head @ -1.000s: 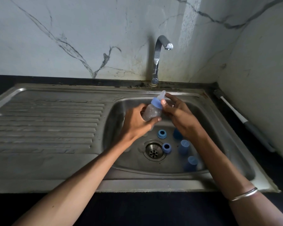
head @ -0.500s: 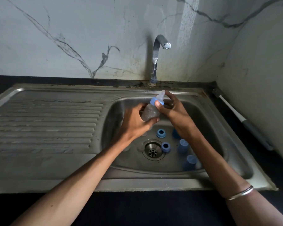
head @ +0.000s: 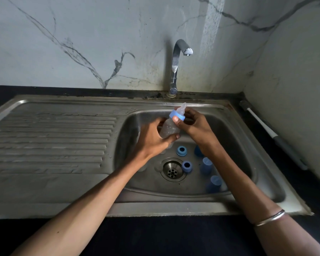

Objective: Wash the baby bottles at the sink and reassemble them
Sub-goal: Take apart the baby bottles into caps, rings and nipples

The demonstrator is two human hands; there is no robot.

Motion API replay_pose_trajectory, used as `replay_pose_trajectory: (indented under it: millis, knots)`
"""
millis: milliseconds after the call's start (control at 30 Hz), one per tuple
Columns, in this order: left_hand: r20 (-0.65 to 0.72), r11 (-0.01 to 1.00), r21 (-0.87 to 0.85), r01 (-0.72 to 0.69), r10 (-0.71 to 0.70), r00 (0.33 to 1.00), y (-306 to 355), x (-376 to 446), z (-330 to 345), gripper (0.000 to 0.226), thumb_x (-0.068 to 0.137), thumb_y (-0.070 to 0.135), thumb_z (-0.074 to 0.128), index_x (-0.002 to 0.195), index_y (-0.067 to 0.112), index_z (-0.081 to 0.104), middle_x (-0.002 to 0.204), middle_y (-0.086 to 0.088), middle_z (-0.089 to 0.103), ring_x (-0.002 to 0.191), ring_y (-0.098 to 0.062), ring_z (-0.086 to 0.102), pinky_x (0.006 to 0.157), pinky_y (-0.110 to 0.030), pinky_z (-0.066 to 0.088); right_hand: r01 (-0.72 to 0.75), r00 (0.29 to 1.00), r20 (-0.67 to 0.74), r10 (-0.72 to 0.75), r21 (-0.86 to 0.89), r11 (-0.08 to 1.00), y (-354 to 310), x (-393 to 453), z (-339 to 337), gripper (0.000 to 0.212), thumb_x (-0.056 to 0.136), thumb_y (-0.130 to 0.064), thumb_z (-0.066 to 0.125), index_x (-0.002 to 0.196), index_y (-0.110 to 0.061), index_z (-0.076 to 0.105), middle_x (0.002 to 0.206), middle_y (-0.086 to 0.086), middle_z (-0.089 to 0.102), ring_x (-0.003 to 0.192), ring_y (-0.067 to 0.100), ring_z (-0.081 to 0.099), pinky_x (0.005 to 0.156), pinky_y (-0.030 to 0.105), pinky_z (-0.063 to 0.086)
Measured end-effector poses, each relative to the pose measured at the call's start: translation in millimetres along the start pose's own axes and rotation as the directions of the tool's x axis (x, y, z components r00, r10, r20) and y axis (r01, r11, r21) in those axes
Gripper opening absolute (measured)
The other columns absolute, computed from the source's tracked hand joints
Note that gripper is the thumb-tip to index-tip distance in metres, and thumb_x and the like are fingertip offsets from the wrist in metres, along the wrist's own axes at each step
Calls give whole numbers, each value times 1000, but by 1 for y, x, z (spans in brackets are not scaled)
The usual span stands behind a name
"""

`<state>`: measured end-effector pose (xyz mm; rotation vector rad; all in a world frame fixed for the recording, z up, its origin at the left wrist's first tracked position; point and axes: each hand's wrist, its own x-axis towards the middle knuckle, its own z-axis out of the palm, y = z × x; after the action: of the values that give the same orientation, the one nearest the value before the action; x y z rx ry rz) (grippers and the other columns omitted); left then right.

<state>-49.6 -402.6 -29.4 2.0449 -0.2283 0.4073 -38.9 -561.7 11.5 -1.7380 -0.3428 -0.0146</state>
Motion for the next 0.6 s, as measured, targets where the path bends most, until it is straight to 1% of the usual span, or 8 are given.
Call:
replay_pose_trajectory:
  millis: [67,133,233,333,400,467,533,600]
  knots:
    - [25,1000,2,5,-5,1000,0,-1,0,59,71,33,89,121,18,61,106,9,68,97,-4,67,85,-24,57,25,999,-23,-26,-44,999,3,1,0,40,85,-21,74,123,-16,62,113,-4,68,101,3,65,81,18,54]
    - [40,1000,13,12,-12,999,0,0,-1,59,71,34,89,120,18,61,106,9,67,97,-5,66,83,-22,56,38,998,-40,-38,-12,999,2,1,-1,40,87,-19,71,126,-16,61,115,-4,68,103,3,64,84,19,54]
    - [58,998,50,39,-42,997,0,1,-3,60,70,35,90,118,20,59,108,9,67,96,-4,65,82,-19,54,32,994,-103,-23,92,995,-1,4,-10,40,91,-23,66,130,-21,60,124,-8,66,114,3,60,97,26,50]
    - [79,993,36,112,-114,990,-1,5,-7,59,69,35,90,114,24,54,106,8,65,95,-6,64,81,-24,54,20,989,-147,-4,103,994,2,10,-20,38,90,-29,68,128,-23,63,124,-9,66,120,9,58,107,37,44]
    - [87,990,52,133,-137,987,0,7,-13,57,69,34,90,112,24,54,103,7,65,92,-6,64,80,-26,54,6,987,-161,13,115,993,6,12,-25,38,90,-31,68,126,-22,65,120,-4,68,118,15,60,106,40,46]
    - [108,989,69,131,-138,984,2,9,-19,56,70,34,89,114,20,59,102,5,67,91,-7,65,79,-25,54,-12,986,-164,32,119,993,7,12,-27,37,90,-30,68,125,-20,65,116,0,70,114,18,62,102,37,48]
    - [159,985,111,132,-148,976,5,10,-28,56,71,33,89,119,18,63,104,5,69,91,-9,66,78,-25,51,-30,987,-154,44,91,995,9,13,-28,37,89,-31,69,124,-20,65,114,-1,70,112,17,63,102,36,48]
    - [215,968,218,127,-174,961,7,11,-38,51,69,30,90,112,21,66,98,7,70,89,-11,65,74,-25,48,-37,988,-148,42,37,999,10,13,-27,38,88,-32,71,123,-21,66,113,-2,71,110,14,64,101,38,49]
